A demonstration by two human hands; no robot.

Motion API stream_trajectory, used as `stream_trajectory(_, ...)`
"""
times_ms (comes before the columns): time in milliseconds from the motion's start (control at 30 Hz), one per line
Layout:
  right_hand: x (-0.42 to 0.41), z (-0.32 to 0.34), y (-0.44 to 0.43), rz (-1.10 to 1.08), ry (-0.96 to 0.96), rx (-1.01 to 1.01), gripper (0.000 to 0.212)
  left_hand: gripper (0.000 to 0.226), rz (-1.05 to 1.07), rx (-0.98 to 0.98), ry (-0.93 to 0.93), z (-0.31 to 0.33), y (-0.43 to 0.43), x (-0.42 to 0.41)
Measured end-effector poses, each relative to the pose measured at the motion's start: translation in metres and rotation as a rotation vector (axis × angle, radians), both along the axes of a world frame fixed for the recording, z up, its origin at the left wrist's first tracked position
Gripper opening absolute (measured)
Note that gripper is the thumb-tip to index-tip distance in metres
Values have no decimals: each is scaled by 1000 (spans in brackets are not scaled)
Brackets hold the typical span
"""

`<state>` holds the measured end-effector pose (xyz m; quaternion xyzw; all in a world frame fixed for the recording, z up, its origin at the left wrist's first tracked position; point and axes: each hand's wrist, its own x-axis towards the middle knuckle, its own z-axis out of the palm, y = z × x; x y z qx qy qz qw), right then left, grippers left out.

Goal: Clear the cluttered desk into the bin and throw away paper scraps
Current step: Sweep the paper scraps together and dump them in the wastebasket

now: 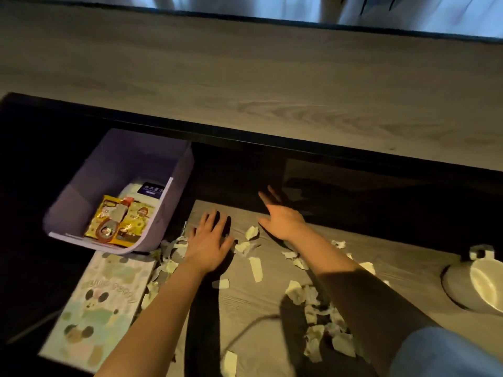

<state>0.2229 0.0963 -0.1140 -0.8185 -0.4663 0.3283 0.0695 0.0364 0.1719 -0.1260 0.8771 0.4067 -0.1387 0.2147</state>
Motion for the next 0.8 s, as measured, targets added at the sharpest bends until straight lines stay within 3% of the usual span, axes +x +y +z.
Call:
stream_trajectory(233, -21, -16, 4, 108, -5, -19, 59, 60, -29, -64, 15, -18, -2, 1)
stream_trajectory(467, -40, -19, -45, 326, -25, 83, 54, 54, -100, -25, 35, -17, -27, -17)
stream_trajectory(800, -42, -25, -116, 408, -119, 39, 48, 51, -131, -77, 37, -6, -88, -33)
